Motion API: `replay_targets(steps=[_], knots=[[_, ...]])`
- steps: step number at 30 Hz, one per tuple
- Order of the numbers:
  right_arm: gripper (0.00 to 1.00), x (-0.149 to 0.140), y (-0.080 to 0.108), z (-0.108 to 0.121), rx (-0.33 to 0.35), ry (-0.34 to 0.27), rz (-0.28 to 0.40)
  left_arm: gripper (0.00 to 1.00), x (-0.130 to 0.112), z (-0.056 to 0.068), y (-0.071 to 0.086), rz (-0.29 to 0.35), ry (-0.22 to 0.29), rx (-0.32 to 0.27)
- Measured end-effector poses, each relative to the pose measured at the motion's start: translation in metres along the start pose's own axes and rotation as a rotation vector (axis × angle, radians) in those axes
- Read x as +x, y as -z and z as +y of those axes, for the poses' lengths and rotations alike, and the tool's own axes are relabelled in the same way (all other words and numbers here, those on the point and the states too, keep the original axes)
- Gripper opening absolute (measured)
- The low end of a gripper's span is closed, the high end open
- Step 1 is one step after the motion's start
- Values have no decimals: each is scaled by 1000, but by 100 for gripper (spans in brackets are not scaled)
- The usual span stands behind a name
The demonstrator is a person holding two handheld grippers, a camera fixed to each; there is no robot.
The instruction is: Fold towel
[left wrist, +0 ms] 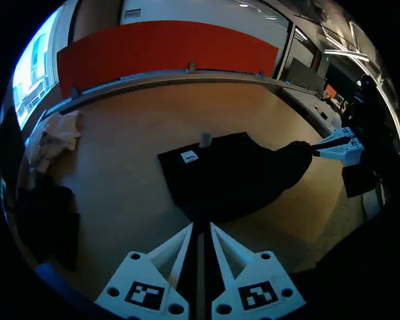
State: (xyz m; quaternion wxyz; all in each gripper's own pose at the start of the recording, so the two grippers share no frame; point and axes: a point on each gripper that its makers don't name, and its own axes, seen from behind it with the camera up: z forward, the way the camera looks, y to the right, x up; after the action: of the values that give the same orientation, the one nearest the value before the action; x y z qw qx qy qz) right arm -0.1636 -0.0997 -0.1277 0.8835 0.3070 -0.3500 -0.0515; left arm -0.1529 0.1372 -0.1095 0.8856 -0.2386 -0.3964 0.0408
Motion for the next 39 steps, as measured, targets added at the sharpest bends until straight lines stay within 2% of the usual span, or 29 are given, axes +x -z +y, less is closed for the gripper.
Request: replay_targets(steps=[6,17,23,30,35,39], knots=[[11,-1,0,0,-1,0,-5,6,2,2,-2,8,16,-5],[11,8,-10,10,-4,-22,-7,6,16,-6,-13,24,31,-6],[11,19,-23,25,-17,-37,-10,6,34,-13,-28,40,22,-7],[11,30,-42,50,-48,-52,-17,6,57,-27,-55,57,15,-2],[11,32,-54,64,-64,-69,-27,6,64,-37,-72,53,27,6],[11,31,-60,67,-61,-85,-33,6,63,-39,-81,46,43,5]])
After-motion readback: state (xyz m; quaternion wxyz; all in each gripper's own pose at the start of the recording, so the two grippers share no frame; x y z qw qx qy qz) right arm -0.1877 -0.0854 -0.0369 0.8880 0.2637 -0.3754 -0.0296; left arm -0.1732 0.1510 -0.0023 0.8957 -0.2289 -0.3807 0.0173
